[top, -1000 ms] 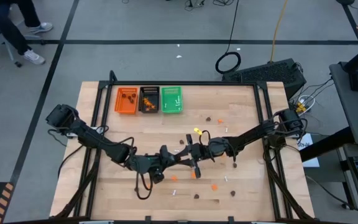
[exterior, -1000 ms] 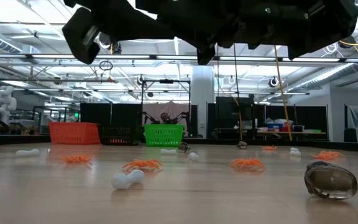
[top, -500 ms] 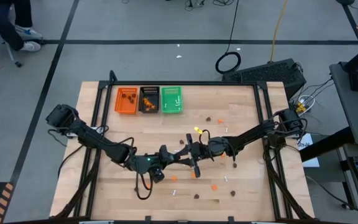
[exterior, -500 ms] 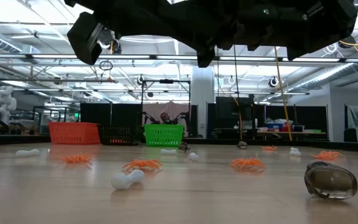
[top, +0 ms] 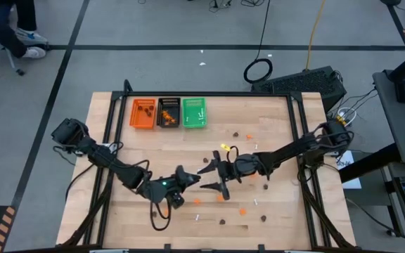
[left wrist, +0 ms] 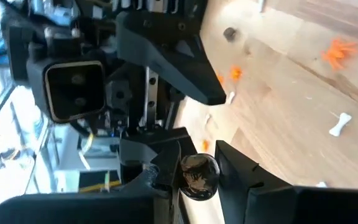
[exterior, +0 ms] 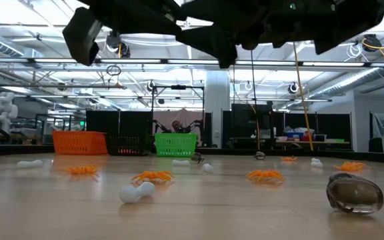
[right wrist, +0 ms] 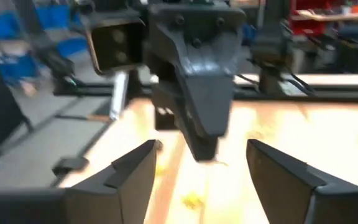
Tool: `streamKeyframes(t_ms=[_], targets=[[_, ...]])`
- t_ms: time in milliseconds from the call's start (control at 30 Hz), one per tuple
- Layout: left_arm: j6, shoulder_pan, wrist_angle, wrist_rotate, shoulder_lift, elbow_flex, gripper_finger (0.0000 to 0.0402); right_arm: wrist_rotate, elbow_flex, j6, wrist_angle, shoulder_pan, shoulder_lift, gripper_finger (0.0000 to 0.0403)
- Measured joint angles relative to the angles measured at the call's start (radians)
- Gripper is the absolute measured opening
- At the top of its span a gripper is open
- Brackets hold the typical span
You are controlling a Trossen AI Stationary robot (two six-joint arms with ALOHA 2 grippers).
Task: Sort Halloween decoration
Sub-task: Put the black skull toy into the orange bin
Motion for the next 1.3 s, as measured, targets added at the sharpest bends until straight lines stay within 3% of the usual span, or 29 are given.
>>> streamKeyframes(t_ms=[167,433,600,733,933,1300], targets=[[-0.129,-0.012,0.045,-0.017,-0.006,0.0,0.0068,0.114,0.0,-0.033,-0.213,0.006,-0.071,0.0246],[-0.559,0.005,0.135,-0.017,-0.006,0.0,0.0068,0.157,-0.005,0.074,-0.442,0.069,-0.045,0.0234],[-0.79,0.012,0.155,-0.017,-0.006,0.0,0.0068,0.348,-0.052,0.078,-0.231,0.128,0.005,0.0232],[-0.958,0.011,0.154,-0.016,-0.007,0.0,0.0068,0.429,-0.088,0.046,0.027,0.154,0.073,0.0231],[-1.221,0.01,0.145,-0.015,-0.007,0.0,0.0068,0.431,-0.092,-0.013,0.228,0.166,0.193,0.0231],[-1.325,0.021,0.128,0.039,-0.007,0.0,0.0068,0.429,-0.092,-0.015,0.326,0.166,0.279,0.0231]])
